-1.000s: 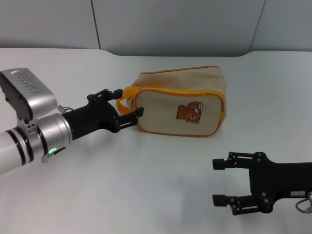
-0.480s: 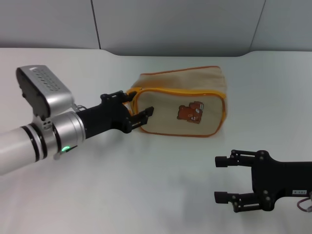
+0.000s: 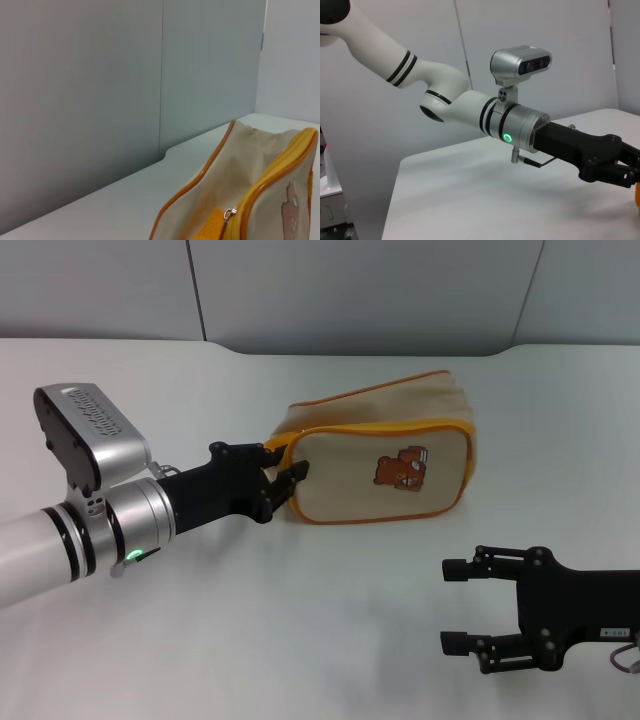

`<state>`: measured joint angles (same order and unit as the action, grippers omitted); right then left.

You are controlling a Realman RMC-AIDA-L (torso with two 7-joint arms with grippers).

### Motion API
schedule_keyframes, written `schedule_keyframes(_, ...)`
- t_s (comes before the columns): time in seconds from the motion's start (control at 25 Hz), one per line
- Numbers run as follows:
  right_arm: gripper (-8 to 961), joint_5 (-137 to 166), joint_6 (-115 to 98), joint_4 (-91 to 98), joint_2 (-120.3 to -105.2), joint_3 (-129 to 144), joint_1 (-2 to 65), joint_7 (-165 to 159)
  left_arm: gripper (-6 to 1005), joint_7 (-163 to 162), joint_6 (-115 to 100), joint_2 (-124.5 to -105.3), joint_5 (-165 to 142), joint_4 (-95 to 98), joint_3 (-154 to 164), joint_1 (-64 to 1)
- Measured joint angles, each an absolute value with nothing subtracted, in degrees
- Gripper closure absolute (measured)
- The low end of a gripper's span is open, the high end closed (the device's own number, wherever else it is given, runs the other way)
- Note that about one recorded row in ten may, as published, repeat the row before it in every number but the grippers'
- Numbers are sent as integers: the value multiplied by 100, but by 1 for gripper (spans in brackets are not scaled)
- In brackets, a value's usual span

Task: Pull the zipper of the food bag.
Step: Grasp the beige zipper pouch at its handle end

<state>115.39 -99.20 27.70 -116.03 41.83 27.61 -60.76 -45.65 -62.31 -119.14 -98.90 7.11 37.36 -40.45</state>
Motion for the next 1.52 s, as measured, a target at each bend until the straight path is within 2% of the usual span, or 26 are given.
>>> schedule_keyframes(0.2, 163, 11540, -9917, 2777, -11601, 4149, 2772, -6074, 771, -4492, -6308, -11917, -9891, 724, 3735, -4005)
schedule_keyframes(0.44, 164, 11539, -9948, 2778, -11601, 4074, 2768, -6073, 818, -3902, -6681, -11909, -9864, 727, 3728, -3884)
schedule_keyframes(0.96, 166, 11540, -10103, 2781, -11586, 3960, 2753, -6073, 863, -3236, -7553, -11847, -10635, 1056, 3753, -3688)
schedule_keyframes(1.16, 167, 11540, -10346, 2840, -11561, 3923, 2775, -6069, 871, -3297, -7985, -11714, -10827, 1297, 3753, -3552)
schedule_keyframes(1.2, 167, 11540, -10537, 2915, -11554, 3822, 2769, -6068, 872, -3329, -8161, -11590, -10871, 1360, 3753, -3502)
schedule_keyframes(1.24, 167, 11540, -10537, 2915, -11554, 3822, 2769, -6068, 873, -3329, -8161, -11590, -10871, 1360, 3753, -3502)
schedule_keyframes(1.4, 168, 11540, -10846, 3075, -11560, 3240, 2727, -5831, 878, -3331, -8261, -11385, -10884, 1450, 3779, -3540)
schedule_keyframes(1.52, 168, 11492, -10841, 3082, -11596, 2884, 2745, -5551, 880, -3324, -8243, -11407, -10884, 1551, 3802, -3601)
